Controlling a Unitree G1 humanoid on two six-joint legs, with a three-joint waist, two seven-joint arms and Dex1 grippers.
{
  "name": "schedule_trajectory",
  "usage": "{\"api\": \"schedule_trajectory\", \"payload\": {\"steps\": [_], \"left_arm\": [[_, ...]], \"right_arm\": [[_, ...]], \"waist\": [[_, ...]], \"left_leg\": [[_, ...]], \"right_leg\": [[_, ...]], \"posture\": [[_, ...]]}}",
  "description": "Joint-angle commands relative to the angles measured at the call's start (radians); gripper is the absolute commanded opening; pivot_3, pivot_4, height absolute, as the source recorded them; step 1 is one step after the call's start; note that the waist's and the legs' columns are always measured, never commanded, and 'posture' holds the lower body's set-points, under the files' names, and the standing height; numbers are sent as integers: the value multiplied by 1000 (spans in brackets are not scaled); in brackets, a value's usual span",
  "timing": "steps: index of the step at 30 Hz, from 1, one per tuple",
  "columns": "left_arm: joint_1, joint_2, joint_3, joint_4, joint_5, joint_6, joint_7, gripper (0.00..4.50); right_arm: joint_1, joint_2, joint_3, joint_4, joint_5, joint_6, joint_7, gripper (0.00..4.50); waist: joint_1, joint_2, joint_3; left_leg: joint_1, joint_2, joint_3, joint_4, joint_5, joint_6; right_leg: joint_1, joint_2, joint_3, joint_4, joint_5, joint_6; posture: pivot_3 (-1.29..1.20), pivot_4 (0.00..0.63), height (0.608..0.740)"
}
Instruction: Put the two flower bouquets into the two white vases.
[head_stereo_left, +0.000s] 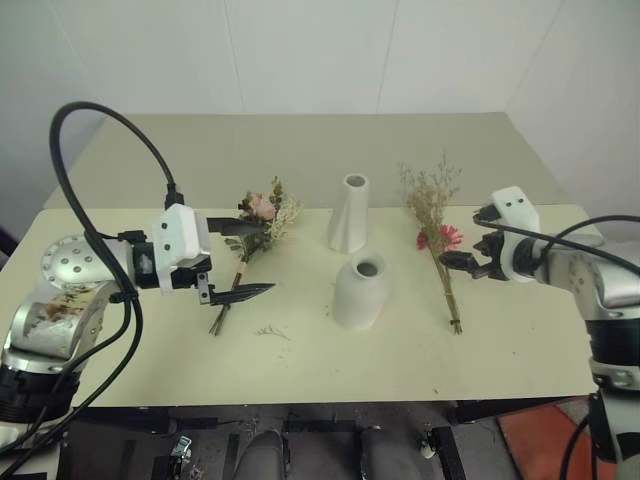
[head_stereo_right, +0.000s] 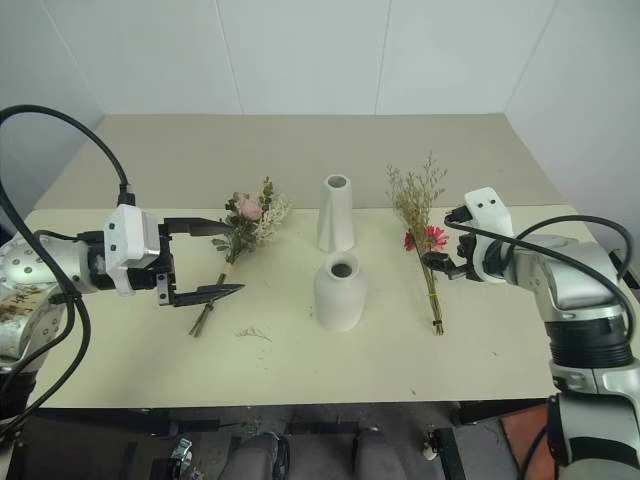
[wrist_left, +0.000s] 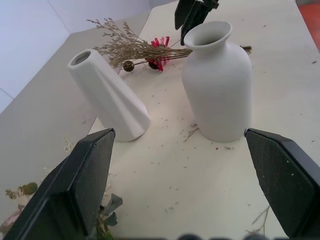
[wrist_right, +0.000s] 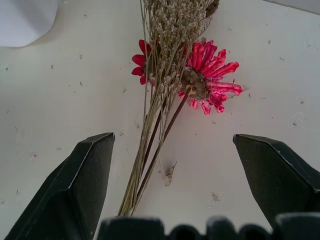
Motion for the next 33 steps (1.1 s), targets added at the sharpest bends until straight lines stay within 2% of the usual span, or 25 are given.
{"api": "schedule_trajectory", "payload": {"steps": [1, 6, 9, 20, 25, 29, 33], "left_arm": [[-15, -5, -2, -15, 17, -13, 11, 4500], [-3, -7, 2, -13, 25, -21, 9, 4500], [8, -5, 8, -15, 33, -22, 10, 4500], [54, 10, 41, -40, 31, -18, 21, 4500], [47, 11, 39, -30, 34, -21, 18, 4500], [31, 10, 32, -13, 38, -27, 11, 4500], [22, 11, 30, 1, 41, -32, 3, 4500]], "right_arm": [[-43, 23, 14, 25, -17, 21, -8, 4461], [-85, 79, 38, 118, -42, -7, -14, 4461], [-112, 98, 52, 171, -61, -34, -6, 3890], [-143, 115, 63, 219, -102, -44, 4, 53], [-157, 124, 36, 211, -114, -29, -35, 18], [-161, 147, -23, 181, -146, -114, -120, 18], [-193, 260, -181, 164, -176, -485, -308, 18]], "waist": [[-1, 0, 0], [-3, 0, 0], [-2, 0, 0], [-3, 0, 0], [-3, 0, 0], [-3, 0, 0], [-10, 0, 0]], "left_leg": [[0, 0, 0, 0, 0, 0], [0, 0, 0, 0, 0, 0], [0, 0, 0, 0, 0, 0], [0, 0, 0, 0, 0, 0], [1, 0, 0, 0, 0, 0], [1, 0, 0, 0, 0, 0], [1, 0, 0, 0, 0, 0]], "right_leg": [[0, 0, 0, 0, 0, 0], [0, 0, 0, 0, 0, 0], [0, 0, 0, 0, 0, 0], [0, 0, 0, 0, 0, 0], [1, 0, 0, 1, 0, 0], [0, 0, 0, 0, 0, 0], [0, 0, 0, 1, 0, 0]], "posture": [[0, 150, 740], [0, 150, 740], [0, 150, 740], [0, 150, 740], [0, 150, 740], [0, 150, 740], [0, 150, 740]]}}
